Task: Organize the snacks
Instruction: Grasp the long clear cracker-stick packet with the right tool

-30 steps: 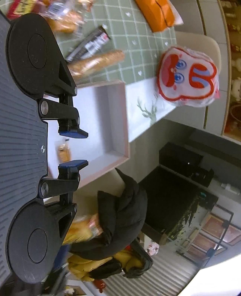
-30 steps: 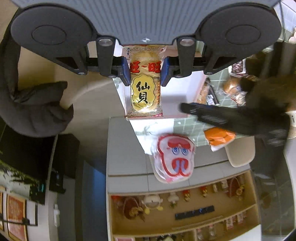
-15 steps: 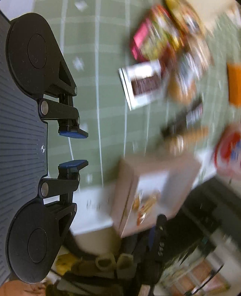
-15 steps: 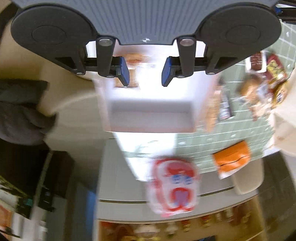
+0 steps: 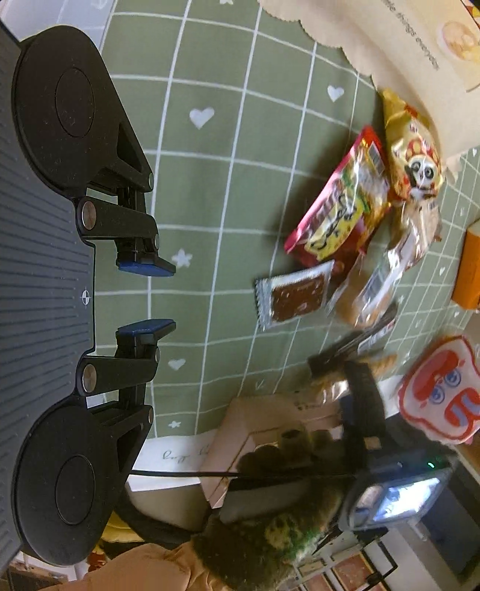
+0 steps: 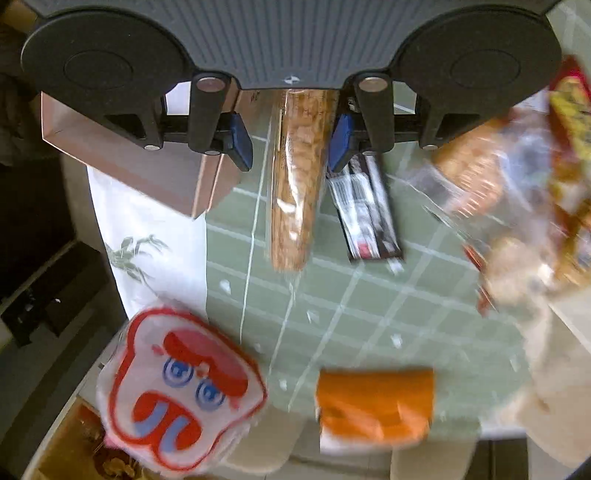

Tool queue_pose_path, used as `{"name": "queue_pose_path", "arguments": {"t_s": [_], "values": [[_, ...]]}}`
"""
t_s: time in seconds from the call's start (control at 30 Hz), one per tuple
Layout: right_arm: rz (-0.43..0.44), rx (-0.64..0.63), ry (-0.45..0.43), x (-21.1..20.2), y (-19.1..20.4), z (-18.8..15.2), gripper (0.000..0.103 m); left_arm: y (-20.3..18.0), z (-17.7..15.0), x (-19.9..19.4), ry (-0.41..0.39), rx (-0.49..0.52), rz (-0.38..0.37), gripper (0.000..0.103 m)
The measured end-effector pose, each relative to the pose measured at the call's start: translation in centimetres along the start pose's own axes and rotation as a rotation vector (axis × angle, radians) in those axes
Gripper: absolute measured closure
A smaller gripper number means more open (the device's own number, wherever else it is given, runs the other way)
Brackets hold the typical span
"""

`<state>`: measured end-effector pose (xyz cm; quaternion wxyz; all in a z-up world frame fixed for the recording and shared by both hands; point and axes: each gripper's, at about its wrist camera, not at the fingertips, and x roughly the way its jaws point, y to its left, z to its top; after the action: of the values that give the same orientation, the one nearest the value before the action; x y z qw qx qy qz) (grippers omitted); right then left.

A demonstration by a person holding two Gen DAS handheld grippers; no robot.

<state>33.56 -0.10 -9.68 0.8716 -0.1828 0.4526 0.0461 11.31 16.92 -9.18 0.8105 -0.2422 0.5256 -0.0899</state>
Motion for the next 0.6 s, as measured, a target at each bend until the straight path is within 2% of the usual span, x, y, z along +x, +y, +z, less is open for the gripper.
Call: {"name": "queue_pose_path", "arguments": {"t_s": [0.07, 0.1, 0.13, 0.23, 0.33, 0.5, 0.6], "values": [[0.003, 0.016, 0.009, 0.2, -0.3, -0.5, 0.063, 0.4, 0.2, 0.0, 0.005, -0.004, -0.004, 0.074], [0.019, 0.034, 0.027, 0.0, -0.4, -0.6, 0.07, 0.5, 0.2, 0.1, 0.008, -0.005, -0.006, 0.074], [0.032, 0.04, 0.03, -0.4, -0.3, -0.9, 0.071, 0.6, 0.3, 0.3, 0.012, -0.009, -0.007, 0.074], [0.119, -0.011, 0.009, -2.7, 0.7, -2.7, 0.072, 0.6, 0.5, 1.0, 0.033, -0.018, -0.005, 0.074], [0.213, -0.004, 0.022, -4.7, 1.3, -5.3, 0.072, 0.5, 0.7, 1.7, 0.039, -0.029, -0.002, 0.074], [0.341, 0.044, 0.071, -8.3, 1.1, -11.0, 0.072, 0.2, 0.3, 1.9, -0.022, -0.075, 0.005, 0.074], [0.338, 0.022, 0.083, -10.0, 0.6, -13.9, 0.072, -0.3, -1.0, 2.1, -0.08, -0.144, 0.001, 0.074]]}}
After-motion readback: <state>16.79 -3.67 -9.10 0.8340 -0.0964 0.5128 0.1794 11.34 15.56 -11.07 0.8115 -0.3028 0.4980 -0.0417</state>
